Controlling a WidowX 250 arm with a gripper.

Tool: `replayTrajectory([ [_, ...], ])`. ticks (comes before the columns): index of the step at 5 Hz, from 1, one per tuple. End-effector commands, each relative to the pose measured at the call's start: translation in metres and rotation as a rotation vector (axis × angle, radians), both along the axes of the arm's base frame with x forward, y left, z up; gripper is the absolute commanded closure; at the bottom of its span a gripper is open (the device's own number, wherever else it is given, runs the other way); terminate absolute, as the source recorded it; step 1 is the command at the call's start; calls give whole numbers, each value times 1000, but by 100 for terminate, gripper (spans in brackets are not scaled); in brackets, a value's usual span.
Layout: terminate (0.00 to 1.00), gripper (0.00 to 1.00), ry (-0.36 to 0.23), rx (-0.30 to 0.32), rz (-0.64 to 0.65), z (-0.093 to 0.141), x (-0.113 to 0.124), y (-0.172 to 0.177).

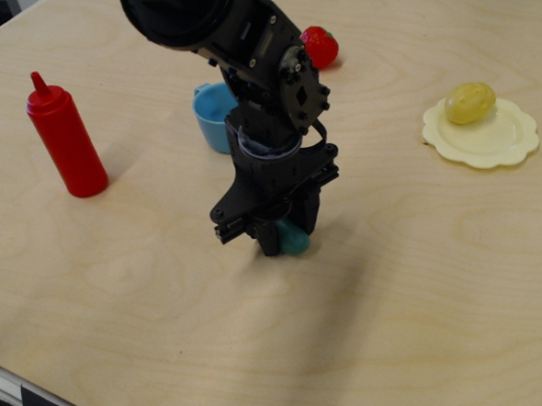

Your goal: Put cucumber in cup

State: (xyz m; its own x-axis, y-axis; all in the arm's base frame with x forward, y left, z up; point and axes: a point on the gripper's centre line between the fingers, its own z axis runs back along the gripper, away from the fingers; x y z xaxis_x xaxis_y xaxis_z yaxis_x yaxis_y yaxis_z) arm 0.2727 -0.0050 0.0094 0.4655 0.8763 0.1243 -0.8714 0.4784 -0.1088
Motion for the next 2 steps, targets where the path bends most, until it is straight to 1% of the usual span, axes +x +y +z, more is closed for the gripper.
replayTrajectory([
  [1, 0, 100, -49, -5, -16, 24, 4, 8],
  [2, 0, 100, -113, -27, 21, 65, 5, 16],
])
